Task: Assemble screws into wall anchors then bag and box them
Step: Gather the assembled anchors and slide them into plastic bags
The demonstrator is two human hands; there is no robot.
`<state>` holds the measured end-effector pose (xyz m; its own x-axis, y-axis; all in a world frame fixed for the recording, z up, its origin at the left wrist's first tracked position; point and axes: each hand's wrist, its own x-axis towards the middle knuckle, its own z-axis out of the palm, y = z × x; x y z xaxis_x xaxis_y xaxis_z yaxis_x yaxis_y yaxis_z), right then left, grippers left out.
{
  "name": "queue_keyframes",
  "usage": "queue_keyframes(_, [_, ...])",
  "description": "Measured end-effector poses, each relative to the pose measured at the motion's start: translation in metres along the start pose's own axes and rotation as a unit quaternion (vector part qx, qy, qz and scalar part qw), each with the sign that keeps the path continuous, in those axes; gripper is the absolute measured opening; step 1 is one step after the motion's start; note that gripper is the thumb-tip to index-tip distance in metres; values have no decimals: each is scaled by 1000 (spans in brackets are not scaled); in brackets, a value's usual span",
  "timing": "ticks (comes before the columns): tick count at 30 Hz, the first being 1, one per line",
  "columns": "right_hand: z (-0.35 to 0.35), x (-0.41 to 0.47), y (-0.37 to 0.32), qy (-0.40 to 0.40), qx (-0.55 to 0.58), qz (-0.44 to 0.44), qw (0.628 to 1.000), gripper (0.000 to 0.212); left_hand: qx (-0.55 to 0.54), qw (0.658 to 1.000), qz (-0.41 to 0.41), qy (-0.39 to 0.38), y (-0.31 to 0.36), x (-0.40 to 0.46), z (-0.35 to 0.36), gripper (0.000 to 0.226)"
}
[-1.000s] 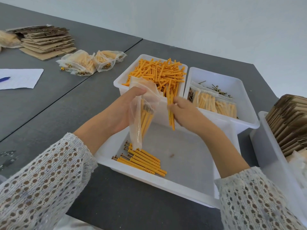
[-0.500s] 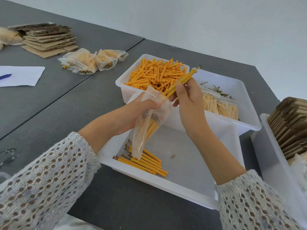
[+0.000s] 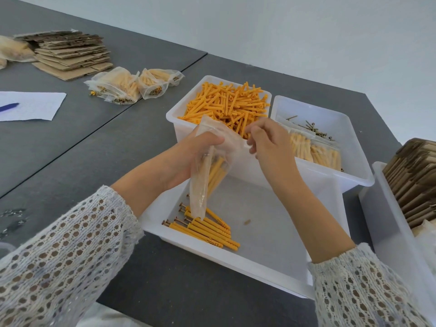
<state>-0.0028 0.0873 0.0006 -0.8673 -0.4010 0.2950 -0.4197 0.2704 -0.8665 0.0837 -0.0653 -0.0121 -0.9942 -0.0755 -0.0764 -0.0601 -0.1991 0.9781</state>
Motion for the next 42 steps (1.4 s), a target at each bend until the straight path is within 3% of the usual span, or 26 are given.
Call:
queue_keyframes(3, [0,2,11,-89,-71,144,983,25,-36,998,16,45,4,-2,-2,60])
queue_keyframes(6, [6,-4,17,-248,-184,217,926,22,-101,990,45,89,5,-2,-5,44])
queue_keyframes(9, [23,-20,22,-421,-297,148,844,25,-123,984,55,114,6,-2,-7,52])
queue_keyframes(11, [37,-32,23,-465,-331,90,816,38,-110,986,57,116,7,-3,-5,64])
queue_keyframes(13, [48,-40,22,-476,-345,43,808,41,-94,987,54,116,8,-3,-3,69])
queue_keyframes(16, [54,-42,19,-480,-362,13,799,24,-91,987,49,120,7,-2,-2,71])
queue_keyframes(19, [53,-44,17,-468,-389,19,793,26,-96,987,49,122,9,-3,-1,71])
queue_keyframes(25, [39,-39,18,-428,-498,16,754,21,-111,984,47,133,9,-2,-1,47])
queue_keyframes(30, [37,-40,20,-463,-517,18,720,27,-104,984,47,134,9,-1,0,46])
queue_keyframes(36, [26,-28,21,-514,-473,79,711,36,-110,985,46,125,9,-1,-1,45])
queue_keyframes(39, [12,-19,23,-508,-448,108,728,37,-109,987,43,114,9,-1,0,45])
queue_keyframes(42, [-1,-8,22,-470,-352,136,798,30,-103,990,30,96,8,-1,0,49])
